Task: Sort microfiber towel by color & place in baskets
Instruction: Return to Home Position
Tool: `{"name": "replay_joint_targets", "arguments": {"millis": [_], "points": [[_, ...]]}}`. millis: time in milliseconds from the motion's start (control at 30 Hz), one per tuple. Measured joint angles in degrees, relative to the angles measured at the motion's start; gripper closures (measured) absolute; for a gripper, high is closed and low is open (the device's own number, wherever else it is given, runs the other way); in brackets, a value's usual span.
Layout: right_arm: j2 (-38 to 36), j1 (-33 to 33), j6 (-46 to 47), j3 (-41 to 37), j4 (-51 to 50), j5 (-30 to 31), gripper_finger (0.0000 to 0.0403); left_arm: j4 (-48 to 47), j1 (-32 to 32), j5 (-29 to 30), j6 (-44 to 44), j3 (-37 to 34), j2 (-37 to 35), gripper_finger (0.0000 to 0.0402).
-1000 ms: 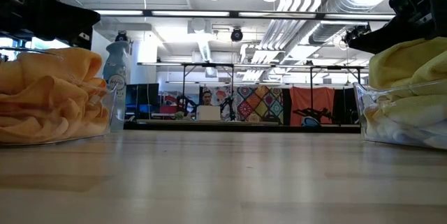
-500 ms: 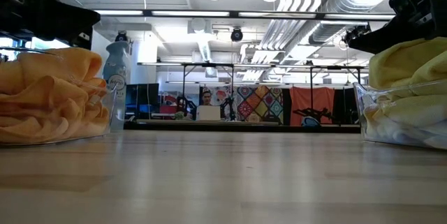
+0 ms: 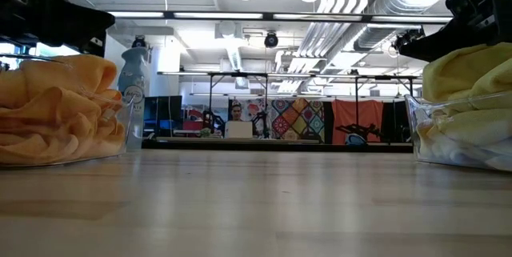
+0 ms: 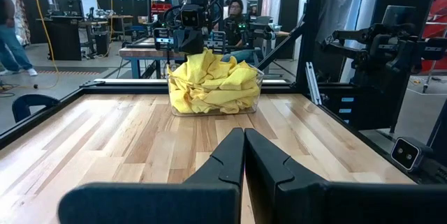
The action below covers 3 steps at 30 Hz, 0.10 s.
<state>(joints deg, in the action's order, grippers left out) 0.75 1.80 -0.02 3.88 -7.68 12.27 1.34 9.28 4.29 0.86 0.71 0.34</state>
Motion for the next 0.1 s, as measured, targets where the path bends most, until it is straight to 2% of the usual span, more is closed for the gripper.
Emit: {"name": "replay_joint_targets", "arguments": {"millis": [100], "points": [[0.0,0.0,0.0,0.0,0.0,0.0,0.0402,0.0,0.0,0.0,0.0,0.0,0.0,0.0401]]}}
